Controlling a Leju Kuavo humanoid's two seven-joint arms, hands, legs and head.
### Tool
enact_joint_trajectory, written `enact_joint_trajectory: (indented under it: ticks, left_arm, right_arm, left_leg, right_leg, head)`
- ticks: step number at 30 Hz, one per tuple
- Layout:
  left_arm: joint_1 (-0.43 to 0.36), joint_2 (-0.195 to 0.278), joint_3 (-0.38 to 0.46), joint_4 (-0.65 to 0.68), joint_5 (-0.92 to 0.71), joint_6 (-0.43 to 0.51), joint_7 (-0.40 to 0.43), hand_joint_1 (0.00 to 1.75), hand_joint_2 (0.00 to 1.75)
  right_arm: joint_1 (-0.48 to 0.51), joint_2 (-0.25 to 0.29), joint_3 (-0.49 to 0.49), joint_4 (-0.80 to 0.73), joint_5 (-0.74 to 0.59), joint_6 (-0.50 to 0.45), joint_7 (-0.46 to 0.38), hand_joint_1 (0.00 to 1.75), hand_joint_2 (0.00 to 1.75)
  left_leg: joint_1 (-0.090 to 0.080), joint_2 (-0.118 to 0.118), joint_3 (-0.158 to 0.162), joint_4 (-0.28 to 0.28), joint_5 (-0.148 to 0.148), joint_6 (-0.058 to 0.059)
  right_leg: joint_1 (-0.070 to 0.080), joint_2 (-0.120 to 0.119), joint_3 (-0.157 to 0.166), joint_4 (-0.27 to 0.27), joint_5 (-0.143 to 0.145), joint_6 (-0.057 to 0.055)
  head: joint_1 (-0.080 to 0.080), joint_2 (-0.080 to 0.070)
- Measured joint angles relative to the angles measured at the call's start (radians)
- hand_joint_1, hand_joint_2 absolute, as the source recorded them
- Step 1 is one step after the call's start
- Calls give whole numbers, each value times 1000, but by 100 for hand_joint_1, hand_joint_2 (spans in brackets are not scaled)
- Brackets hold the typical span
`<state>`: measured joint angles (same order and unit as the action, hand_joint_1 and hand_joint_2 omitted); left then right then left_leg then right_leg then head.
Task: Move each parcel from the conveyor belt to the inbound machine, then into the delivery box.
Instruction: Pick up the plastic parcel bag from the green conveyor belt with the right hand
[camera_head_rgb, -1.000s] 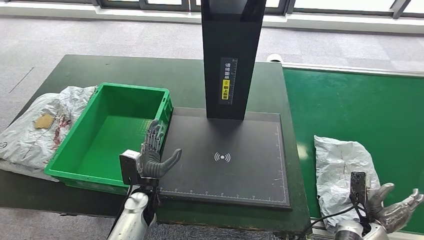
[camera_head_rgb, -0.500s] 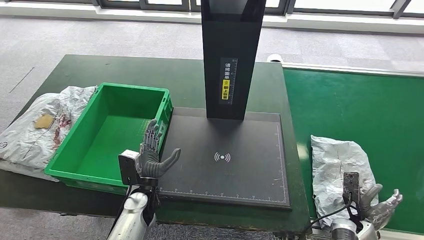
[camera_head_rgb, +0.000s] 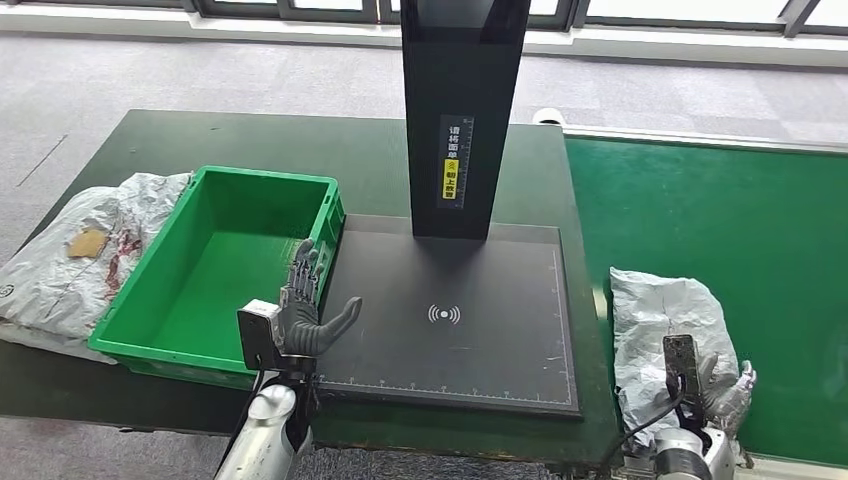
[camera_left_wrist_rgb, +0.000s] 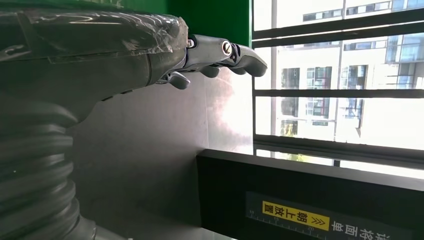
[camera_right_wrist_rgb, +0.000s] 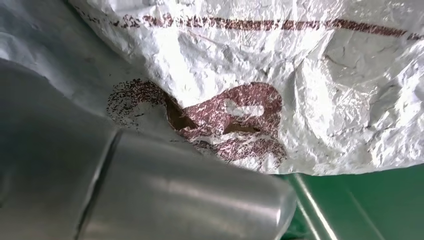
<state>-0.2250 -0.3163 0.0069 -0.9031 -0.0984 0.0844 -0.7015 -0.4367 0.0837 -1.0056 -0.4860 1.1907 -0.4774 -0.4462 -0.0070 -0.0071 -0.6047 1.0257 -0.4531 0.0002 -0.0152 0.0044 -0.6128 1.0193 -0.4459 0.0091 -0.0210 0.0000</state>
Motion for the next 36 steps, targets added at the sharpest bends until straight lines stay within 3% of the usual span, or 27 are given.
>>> enact_joint_trajectory:
  ticks: [2, 7, 14, 27, 28, 31, 32, 36]
  left_arm:
    - [0, 0, 0, 2, 0, 0, 0, 0, 175]
    - [-1, 0, 0, 6, 0, 0, 0, 0, 175]
    - [-1, 0, 0, 8, 2, 3, 0, 0, 175]
    - [0, 0, 0, 7, 5, 5, 0, 0, 175]
    - [0, 0, 0, 7, 5, 5, 0, 0, 175]
    - [0, 0, 0, 7, 6, 5, 0, 0, 175]
    - [0, 0, 0, 7, 5, 5, 0, 0, 175]
    - [1, 0, 0, 5, 6, 11, 0, 0, 175]
  right_arm:
    - [1, 2, 36, 0, -9, 36, -2, 0, 175]
    - [4, 12, 136, -1, -18, 141, 46, 0, 175]
    - [6, 13, 292, -1, 85, 152, 313, 0, 175]
    - [20, 13, 397, 0, 132, 151, 407, 0, 175]
    - [20, 13, 401, 1, 134, 151, 409, 24, 175]
    - [22, 13, 411, 1, 135, 151, 410, 155, 175]
    - [23, 13, 413, 1, 137, 151, 410, 175, 175]
    - [26, 13, 428, 1, 139, 151, 415, 175, 175]
  left_leg:
    - [0, 0, 0, 0, 0, 0]
    - [0, 1, 1, 0, 1, -1]
    - [1, 2, 2, 0, 1, 0]
    - [1, 2, 2, 0, 1, 0]
    - [1, 2, 2, 0, 1, 0]
    - [1, 2, 2, 0, 1, 0]
    - [1, 2, 2, 0, 1, 0]
    - [1, 2, 2, 0, 1, 0]
  right_leg:
    - [0, 0, 0, 0, 0, 0]
    - [0, 1, 0, 0, 1, 0]
    - [1, 2, 1, 0, 2, 0]
    - [1, 1, 2, 0, 2, 1]
    - [1, 1, 2, 0, 2, 1]
    - [1, 1, 2, 0, 2, 1]
    - [1, 1, 2, 0, 2, 1]
    - [1, 2, 2, 0, 2, 1]
  head:
    - [0, 0]
    - [0, 0]
    - [0, 0]
    - [0, 0]
    - [0, 0]
    - [0, 0]
    - [0, 0]
    - [0, 0]
